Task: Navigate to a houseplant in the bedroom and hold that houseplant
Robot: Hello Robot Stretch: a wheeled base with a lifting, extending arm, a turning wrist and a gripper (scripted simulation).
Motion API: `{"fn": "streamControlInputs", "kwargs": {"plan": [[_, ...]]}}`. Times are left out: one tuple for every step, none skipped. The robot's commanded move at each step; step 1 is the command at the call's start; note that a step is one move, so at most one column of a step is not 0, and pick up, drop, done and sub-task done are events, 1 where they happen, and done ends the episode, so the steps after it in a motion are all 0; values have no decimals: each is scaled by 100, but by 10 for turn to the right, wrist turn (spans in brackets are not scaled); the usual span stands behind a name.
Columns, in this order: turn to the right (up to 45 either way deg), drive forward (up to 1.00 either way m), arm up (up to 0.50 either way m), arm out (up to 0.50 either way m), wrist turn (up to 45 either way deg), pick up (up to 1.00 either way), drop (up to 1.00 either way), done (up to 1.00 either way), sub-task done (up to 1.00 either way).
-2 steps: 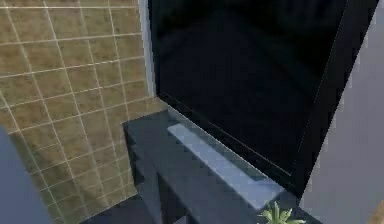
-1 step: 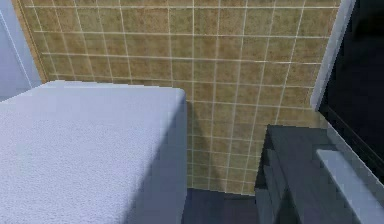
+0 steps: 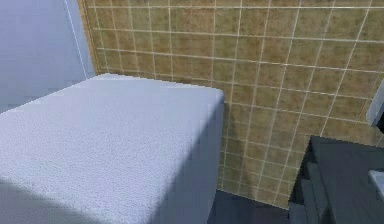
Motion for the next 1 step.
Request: {"fn": "streamControlInputs", "kwargs": {"plan": [[0, 0, 50, 0, 0, 0, 0, 0, 0]]}}
